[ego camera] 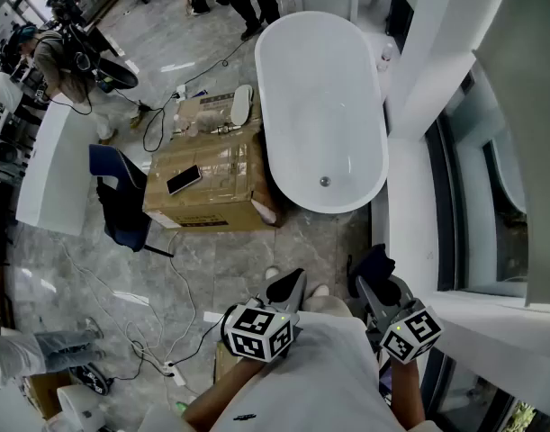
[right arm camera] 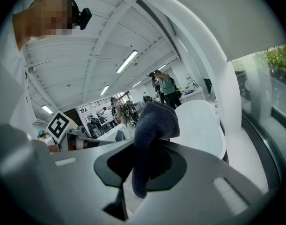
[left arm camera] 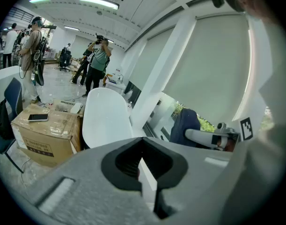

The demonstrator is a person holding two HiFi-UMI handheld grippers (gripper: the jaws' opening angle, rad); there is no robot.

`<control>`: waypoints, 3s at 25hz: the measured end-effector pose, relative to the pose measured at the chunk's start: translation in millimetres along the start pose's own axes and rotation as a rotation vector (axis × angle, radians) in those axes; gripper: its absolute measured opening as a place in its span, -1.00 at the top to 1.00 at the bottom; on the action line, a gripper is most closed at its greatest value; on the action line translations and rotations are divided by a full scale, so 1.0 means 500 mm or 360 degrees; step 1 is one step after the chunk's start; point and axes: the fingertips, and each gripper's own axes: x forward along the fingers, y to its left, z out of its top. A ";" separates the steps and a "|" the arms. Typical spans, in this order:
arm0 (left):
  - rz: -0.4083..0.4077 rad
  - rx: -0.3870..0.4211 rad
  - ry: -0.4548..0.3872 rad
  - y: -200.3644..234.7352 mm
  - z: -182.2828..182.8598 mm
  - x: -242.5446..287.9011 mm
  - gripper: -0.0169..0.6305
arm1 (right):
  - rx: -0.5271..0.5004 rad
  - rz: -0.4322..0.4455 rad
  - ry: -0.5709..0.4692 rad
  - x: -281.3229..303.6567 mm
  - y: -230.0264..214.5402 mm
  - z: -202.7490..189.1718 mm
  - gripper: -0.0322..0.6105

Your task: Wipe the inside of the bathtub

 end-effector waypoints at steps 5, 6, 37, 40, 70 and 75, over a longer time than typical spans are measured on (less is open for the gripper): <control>0.0102 0.0018 -0.0090 0.027 0.012 -0.004 0.95 | -0.0094 0.0047 -0.0016 0.020 -0.012 0.003 0.76; 0.0119 0.0019 -0.0100 0.029 0.014 -0.008 0.95 | -0.0116 0.0052 -0.0011 0.019 -0.013 0.004 0.76; -0.0124 -0.0047 0.0147 0.188 0.201 0.322 0.95 | 0.0076 -0.0229 0.0148 0.266 -0.264 0.124 0.75; -0.0155 -0.0064 0.0157 0.226 0.243 0.360 0.95 | 0.0100 -0.0250 0.0135 0.326 -0.297 0.165 0.75; 0.0146 -0.0349 0.0102 0.285 0.477 0.771 0.95 | 0.0114 0.0164 0.0456 0.591 -0.686 0.403 0.75; 0.0211 -0.0340 0.0123 0.323 0.487 0.752 0.95 | 0.0149 0.0266 0.0477 0.634 -0.641 0.380 0.75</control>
